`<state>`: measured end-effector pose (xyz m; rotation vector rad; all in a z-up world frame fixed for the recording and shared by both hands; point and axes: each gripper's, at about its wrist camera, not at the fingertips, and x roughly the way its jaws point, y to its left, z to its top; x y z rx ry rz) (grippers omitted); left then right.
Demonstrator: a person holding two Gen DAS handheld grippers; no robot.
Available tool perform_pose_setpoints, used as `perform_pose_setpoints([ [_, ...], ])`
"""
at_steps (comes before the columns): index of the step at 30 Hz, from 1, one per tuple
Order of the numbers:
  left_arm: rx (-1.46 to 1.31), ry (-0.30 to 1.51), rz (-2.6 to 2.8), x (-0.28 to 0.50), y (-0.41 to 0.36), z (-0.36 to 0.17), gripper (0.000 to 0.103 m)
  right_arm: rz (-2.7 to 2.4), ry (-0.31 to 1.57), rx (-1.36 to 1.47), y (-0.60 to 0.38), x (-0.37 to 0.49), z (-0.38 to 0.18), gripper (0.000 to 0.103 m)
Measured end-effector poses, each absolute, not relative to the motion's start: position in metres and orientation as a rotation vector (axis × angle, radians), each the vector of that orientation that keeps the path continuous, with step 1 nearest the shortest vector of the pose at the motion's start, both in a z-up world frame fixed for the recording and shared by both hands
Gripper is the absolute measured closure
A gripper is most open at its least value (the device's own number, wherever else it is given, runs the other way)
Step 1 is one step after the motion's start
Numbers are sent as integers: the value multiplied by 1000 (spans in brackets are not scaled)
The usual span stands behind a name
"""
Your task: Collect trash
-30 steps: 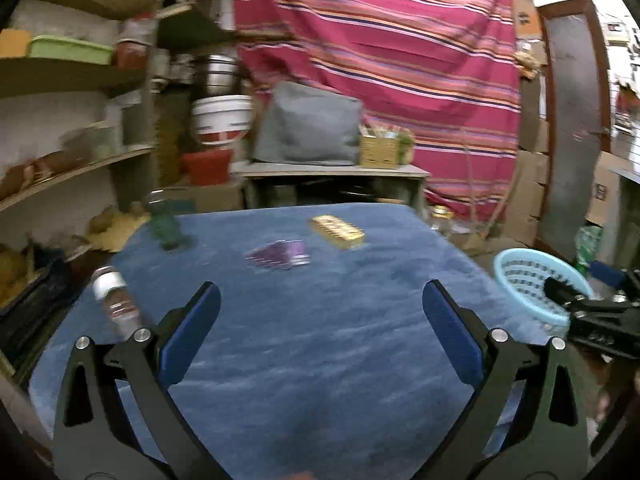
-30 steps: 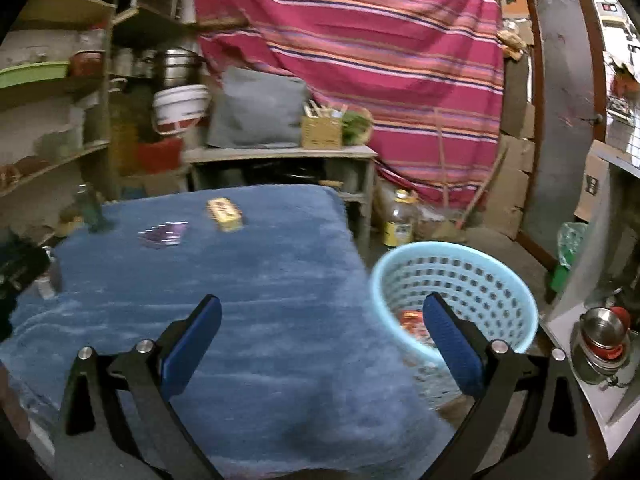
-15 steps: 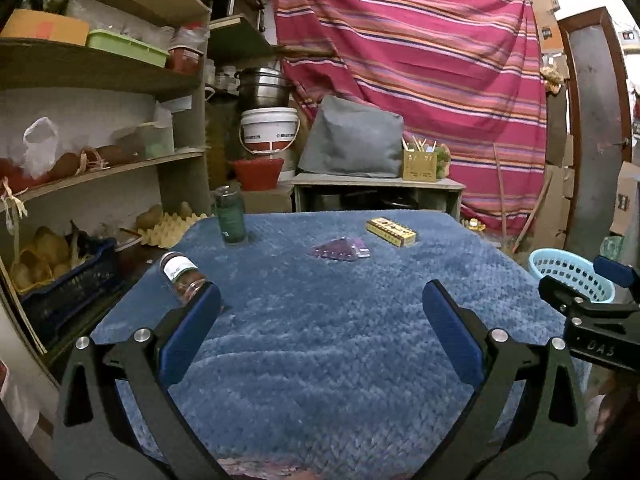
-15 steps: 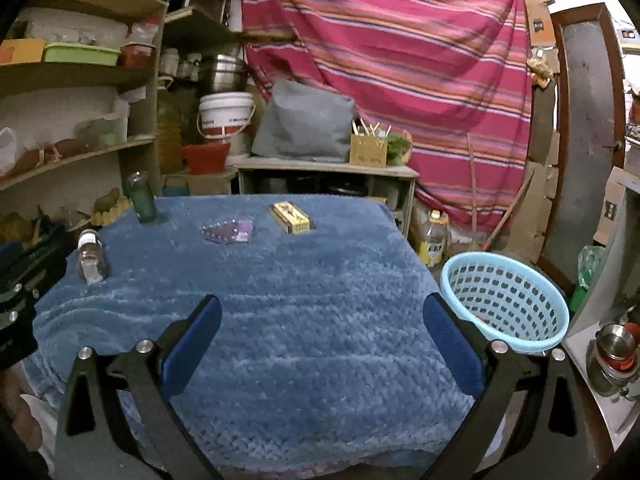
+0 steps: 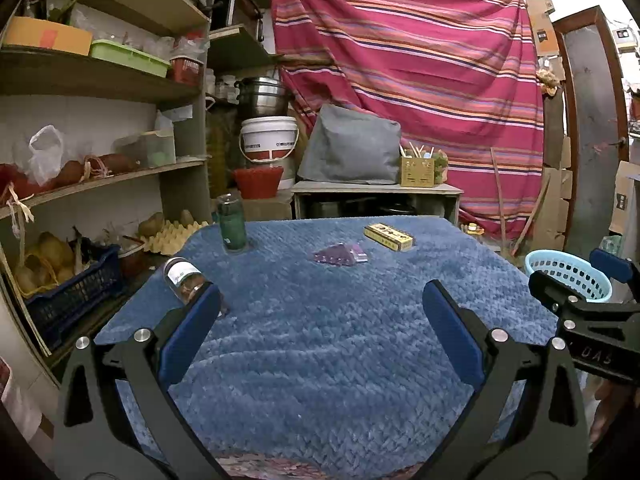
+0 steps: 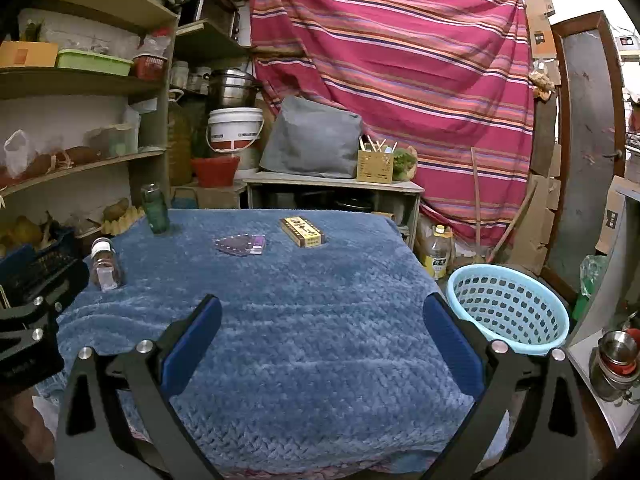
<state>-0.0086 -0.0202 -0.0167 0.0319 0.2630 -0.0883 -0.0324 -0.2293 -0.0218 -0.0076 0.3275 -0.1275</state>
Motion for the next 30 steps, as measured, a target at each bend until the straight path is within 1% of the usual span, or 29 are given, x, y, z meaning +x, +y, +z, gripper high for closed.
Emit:
perform_pose_setpoints([
  [30,25,262,-19,-15,-2,-10,5,-135,316,-25,-219,-35,-21,5],
])
